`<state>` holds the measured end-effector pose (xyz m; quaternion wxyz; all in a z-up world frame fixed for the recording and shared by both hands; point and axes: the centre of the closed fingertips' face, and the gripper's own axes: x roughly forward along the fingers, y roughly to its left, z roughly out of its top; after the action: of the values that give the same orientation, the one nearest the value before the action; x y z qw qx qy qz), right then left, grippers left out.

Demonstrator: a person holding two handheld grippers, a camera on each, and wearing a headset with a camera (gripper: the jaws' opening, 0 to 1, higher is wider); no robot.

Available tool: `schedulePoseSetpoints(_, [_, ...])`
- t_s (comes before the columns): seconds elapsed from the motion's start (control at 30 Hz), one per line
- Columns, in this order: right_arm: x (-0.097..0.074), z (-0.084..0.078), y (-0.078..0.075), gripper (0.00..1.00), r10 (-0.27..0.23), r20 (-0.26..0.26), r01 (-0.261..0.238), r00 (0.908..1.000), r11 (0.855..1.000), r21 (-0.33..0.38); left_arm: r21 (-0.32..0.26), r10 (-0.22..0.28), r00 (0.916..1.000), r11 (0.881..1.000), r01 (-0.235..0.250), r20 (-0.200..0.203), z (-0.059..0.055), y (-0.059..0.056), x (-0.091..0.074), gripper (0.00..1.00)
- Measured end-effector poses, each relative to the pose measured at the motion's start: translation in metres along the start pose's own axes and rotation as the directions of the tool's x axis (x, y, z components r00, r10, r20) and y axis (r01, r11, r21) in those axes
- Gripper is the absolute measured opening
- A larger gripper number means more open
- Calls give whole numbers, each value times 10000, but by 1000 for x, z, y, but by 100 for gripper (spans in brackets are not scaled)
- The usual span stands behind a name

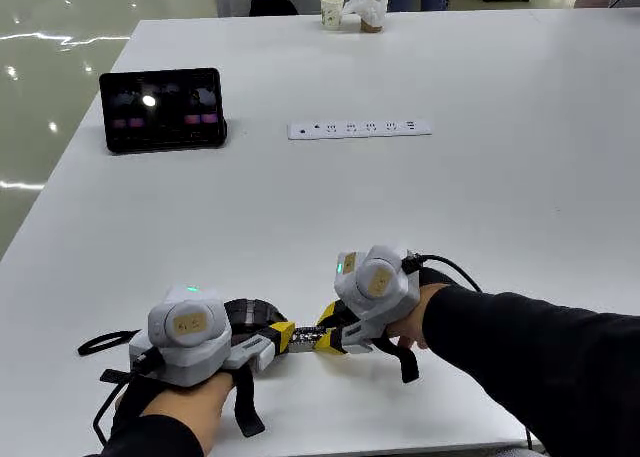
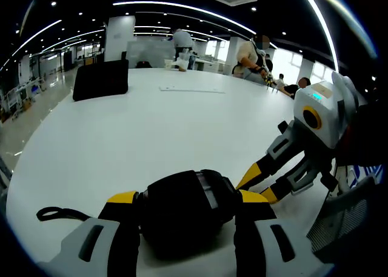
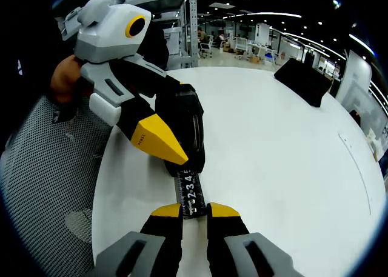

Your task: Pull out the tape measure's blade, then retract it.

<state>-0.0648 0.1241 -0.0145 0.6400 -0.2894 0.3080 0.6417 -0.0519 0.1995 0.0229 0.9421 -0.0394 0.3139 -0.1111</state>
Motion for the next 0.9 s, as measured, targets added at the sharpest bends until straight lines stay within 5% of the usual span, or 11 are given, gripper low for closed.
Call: schedulePoseSetpoints(0.9, [9,11,3,12,267,288,-269,9992,9996,78,-56,-37,10000,10000,37,-34,-1,0,0,57])
